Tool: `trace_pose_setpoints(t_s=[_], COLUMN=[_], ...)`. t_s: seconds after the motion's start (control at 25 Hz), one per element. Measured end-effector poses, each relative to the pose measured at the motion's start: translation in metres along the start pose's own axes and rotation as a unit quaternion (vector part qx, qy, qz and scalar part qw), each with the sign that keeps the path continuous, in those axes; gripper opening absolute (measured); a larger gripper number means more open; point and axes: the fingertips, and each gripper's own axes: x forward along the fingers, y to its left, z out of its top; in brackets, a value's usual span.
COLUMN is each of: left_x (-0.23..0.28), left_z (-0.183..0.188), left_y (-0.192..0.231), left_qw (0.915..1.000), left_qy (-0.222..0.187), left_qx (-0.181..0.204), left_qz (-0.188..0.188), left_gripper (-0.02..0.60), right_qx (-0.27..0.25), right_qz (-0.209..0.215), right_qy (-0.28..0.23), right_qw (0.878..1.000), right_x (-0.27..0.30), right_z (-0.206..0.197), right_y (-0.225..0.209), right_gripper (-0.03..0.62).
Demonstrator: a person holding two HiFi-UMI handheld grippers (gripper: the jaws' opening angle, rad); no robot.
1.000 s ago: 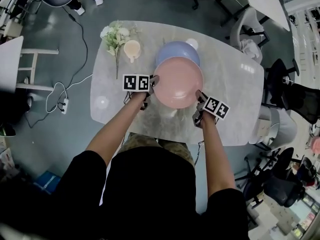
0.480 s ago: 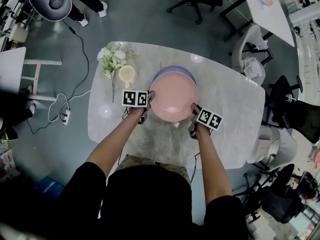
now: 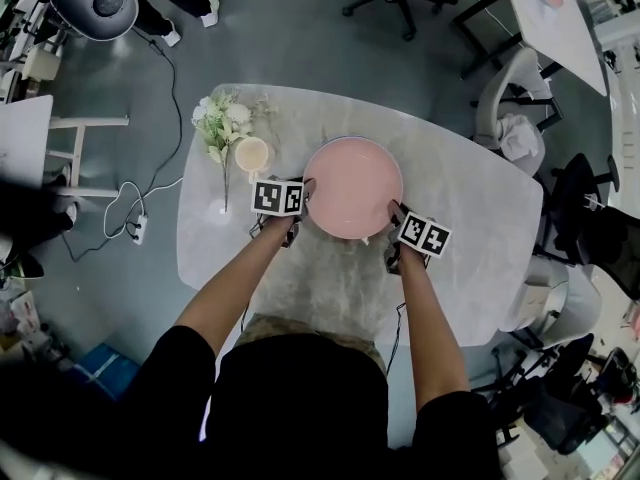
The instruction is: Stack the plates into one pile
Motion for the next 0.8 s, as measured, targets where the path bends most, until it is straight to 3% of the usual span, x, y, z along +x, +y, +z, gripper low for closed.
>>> trace_pose_setpoints(t_s=[0.44,0.6,0.64,0.8], left_x=[0.003,0.002,0.0,-0.011], left_z=[0.008,0.007,0.007,0.004], left_y=[-0.001,-0.001,0.001,0.009], left_qw=[0.999,0.9956,0.9943,0.993], left_qy=[-0.023,-0.035,-0.041,-0.065], left_qx=[0.031,0.069,0.076,0.064], left_qz=[0.022,0.052,0.062,0.075], left_gripper=[0.096,0.2,0.272,0.296], right_qx=[-0.015,-0.033,-0.042,-0.089], right_qz=[-0.003,-0.008,-0.012,-0.03], right_qy=[-0.021,-0.022,-0.022,-0.026], right_qw=[1.0,0.999,0.999,0.995], right_x=[0.001,0.001,0.001,-0.001], right_z=[0.002,0.002,0.001,0.003], right_y=[0.001,0.002,0.002,0.004], right_gripper=[0.045,0.067,0.067,0.104])
